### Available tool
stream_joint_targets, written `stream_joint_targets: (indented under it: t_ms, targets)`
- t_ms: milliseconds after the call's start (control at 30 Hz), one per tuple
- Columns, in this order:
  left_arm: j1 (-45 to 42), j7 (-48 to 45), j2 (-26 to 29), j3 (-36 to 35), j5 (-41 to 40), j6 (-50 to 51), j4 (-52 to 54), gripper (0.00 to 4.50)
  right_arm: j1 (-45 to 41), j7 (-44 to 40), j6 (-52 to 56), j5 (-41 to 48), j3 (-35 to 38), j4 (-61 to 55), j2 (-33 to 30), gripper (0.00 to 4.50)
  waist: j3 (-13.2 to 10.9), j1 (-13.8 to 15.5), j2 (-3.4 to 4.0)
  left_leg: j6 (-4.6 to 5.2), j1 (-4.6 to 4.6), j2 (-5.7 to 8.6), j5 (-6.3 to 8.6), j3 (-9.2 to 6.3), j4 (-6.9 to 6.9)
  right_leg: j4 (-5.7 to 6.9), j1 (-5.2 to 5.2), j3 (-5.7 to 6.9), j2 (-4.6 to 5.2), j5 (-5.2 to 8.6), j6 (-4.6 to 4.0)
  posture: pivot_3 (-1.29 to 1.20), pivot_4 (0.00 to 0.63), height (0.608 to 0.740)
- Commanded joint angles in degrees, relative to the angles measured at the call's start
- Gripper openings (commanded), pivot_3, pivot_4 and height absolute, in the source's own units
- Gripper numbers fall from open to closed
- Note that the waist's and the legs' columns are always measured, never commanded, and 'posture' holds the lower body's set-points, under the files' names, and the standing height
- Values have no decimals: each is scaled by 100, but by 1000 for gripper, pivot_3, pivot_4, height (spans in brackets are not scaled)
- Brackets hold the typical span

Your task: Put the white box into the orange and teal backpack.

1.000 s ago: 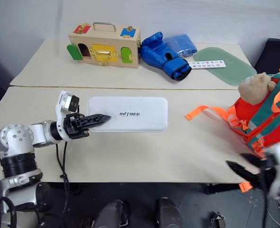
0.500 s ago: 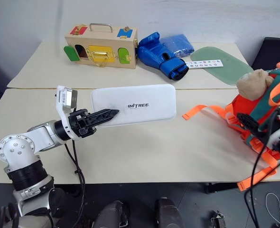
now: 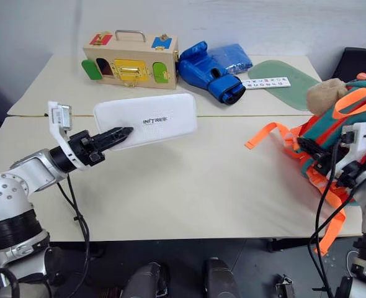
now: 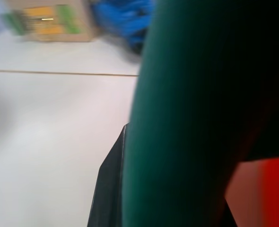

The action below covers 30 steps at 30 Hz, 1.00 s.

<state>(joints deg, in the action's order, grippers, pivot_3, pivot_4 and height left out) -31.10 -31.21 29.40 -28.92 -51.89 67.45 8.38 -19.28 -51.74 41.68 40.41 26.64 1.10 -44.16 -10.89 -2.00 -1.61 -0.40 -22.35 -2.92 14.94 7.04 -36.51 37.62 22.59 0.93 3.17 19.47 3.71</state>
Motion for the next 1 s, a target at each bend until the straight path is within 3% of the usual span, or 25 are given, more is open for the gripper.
stream_joint_targets:
  t_ms: [33, 367, 533, 700, 833, 1000]
  targets:
    - [-154, -311, 336, 7, 111, -612, -83, 1390, -360, -926, 516, 740, -555, -823, -306, 58, -1, -7, -2, -2, 0, -1, -1, -1, 4, -1, 2, 1, -1, 0, -1, 0, 150, 740]
    - [-615, -782, 834, 40, -40, -1102, -518, 1390, -1819, -2266, 1527, 1869, -1807, -1564, -424, 58, -5, 13, -5, -10, -7, -5, -6, -6, 36, -13, 19, 9, 3, 5, -10, 0, 150, 740]
    - [-684, -894, 861, -105, -593, -849, -287, 1390, -1765, -2742, 1669, 2010, -2031, -1736, -559, 58, -5, 44, -6, 10, -23, 4, 6, -10, 35, -23, 22, 18, 21, 6, -12, 0, 150, 740]
    - [-623, -930, 773, 76, -1079, -766, 128, 1390, -1640, -2667, 1488, 1769, -2202, -1728, -467, 58, -5, 44, -7, 35, -46, 16, 21, -20, 19, -32, 27, 29, 37, 5, -10, 0, 150, 740]
    - [-801, -1134, 742, 596, -757, -1103, 55, 1390, -1470, -2635, 1384, 1642, -2290, -1732, -452, 58, -6, 45, -8, 34, -46, 16, 20, -20, 12, -30, 26, 30, 35, 5, -9, 0, 150, 740]
    - [-1469, -1784, 695, 1988, 634, -2189, -680, 1390, -1150, -2843, 1428, 1761, -2109, -1808, -771, 58, -7, 108, -10, 36, -46, 20, 16, -24, -1, -23, 23, 34, 33, 4, -7, 0, 150, 740]
